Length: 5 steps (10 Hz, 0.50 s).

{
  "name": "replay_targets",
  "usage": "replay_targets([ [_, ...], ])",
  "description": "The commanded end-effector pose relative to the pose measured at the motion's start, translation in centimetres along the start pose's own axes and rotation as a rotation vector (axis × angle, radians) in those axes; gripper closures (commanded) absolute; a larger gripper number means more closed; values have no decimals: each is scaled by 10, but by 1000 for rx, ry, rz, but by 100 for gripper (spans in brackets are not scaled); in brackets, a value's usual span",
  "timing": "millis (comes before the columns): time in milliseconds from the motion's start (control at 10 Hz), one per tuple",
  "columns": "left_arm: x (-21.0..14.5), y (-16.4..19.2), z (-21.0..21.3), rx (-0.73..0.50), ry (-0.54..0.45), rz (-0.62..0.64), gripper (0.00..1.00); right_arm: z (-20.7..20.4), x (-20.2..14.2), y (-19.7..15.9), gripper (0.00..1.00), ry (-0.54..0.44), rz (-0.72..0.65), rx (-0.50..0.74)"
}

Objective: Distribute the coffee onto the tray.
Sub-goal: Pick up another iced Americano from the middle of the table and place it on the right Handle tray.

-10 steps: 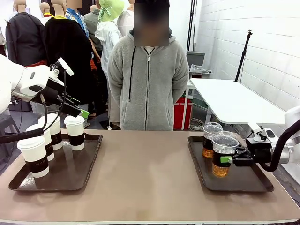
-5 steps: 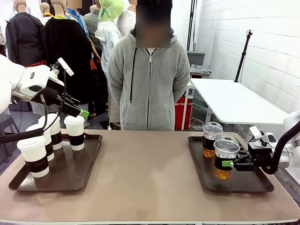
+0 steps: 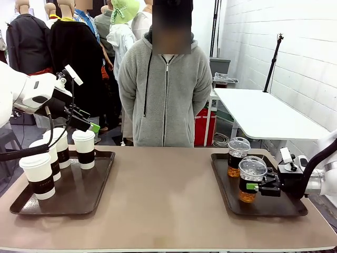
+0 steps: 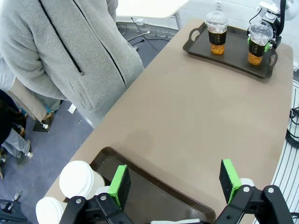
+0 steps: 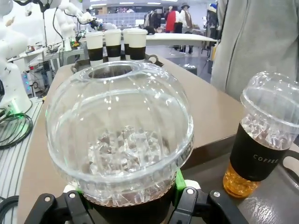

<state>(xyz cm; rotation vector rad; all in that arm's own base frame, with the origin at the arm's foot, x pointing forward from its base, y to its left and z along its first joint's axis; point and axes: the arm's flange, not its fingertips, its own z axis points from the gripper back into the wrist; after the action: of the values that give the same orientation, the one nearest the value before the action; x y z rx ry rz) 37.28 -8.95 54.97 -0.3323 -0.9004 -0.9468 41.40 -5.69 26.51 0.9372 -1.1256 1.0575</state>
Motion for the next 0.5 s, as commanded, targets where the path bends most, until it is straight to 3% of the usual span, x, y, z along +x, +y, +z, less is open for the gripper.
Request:
replay_targets([
  [0,-3,3,-2,-10,-5,-12,0,-12,-8,-4,27,-40,35,-24],
  [400,-3,3,-2,-10,-5,-12,0,-17,-21,-8,27,-57,16,-37],
])
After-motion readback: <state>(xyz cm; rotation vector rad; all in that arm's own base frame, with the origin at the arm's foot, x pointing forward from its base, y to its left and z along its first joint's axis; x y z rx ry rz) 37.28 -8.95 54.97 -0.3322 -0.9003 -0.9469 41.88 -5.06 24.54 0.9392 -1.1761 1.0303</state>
